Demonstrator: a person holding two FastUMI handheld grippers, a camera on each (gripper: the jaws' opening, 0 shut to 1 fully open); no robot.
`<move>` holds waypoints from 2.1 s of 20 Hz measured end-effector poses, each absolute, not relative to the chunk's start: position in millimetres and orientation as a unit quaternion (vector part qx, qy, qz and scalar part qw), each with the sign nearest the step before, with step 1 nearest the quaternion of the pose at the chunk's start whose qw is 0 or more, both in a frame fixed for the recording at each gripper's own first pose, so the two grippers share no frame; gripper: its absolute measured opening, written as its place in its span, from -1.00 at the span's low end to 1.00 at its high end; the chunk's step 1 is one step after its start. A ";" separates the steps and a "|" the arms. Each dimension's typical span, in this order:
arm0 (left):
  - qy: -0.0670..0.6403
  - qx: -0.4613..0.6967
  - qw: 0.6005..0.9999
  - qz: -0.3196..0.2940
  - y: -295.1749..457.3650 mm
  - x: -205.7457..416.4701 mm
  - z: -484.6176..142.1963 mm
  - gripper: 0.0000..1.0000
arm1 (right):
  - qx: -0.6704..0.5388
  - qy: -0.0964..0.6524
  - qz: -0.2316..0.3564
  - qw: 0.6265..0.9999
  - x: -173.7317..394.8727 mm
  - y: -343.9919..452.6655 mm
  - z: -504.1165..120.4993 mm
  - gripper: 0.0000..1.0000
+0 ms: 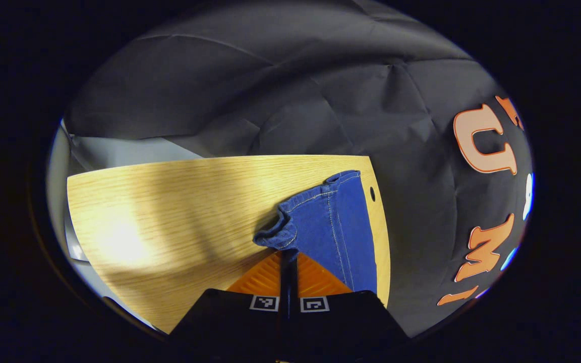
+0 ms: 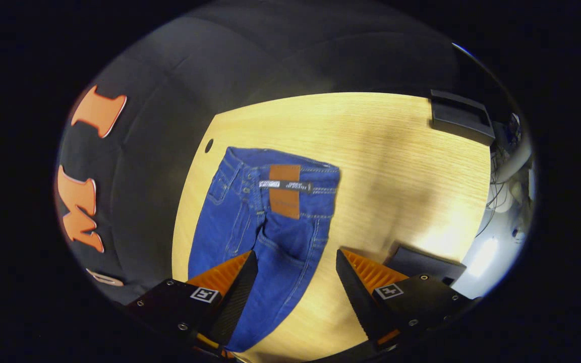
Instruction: Grasp the waist and the cuffs of the jeans and fold them to make the two legs overlap; first hold the waist and fold one-third of the jeans toward the cuffs, then hold the cuffs and fold the remaining one-third in the same direction to finish folding.
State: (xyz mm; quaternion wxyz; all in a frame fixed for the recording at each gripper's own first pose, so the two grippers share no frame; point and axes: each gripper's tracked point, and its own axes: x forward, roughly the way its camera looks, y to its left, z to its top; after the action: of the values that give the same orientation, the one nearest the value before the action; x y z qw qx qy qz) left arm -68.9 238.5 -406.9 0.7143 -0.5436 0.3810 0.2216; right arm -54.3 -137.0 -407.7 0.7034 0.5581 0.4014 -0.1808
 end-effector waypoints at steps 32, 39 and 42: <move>0.429 -0.518 0.728 0.132 230.9 6.7 -346.5 -0.98 | 0.578 0.395 -0.280 0.657 -36.1 -149.5 -375.3 -0.91; 0.409 -0.542 0.713 0.178 233.9 32.3 -329.2 -0.98 | 0.588 0.407 -0.244 0.655 25.6 -153.7 -351.2 -0.90; 0.401 -0.547 0.712 0.182 234.9 53.6 -314.8 -0.99 | 0.583 0.422 -0.222 0.658 68.7 -145.8 -343.8 -0.89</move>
State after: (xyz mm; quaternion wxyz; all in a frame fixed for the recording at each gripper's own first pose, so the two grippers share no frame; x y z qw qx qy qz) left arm 53.6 234.9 -314.8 0.7120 -0.5472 0.4005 0.1823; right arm 68.7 -145.8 -343.8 0.6581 0.5826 0.4221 -0.2220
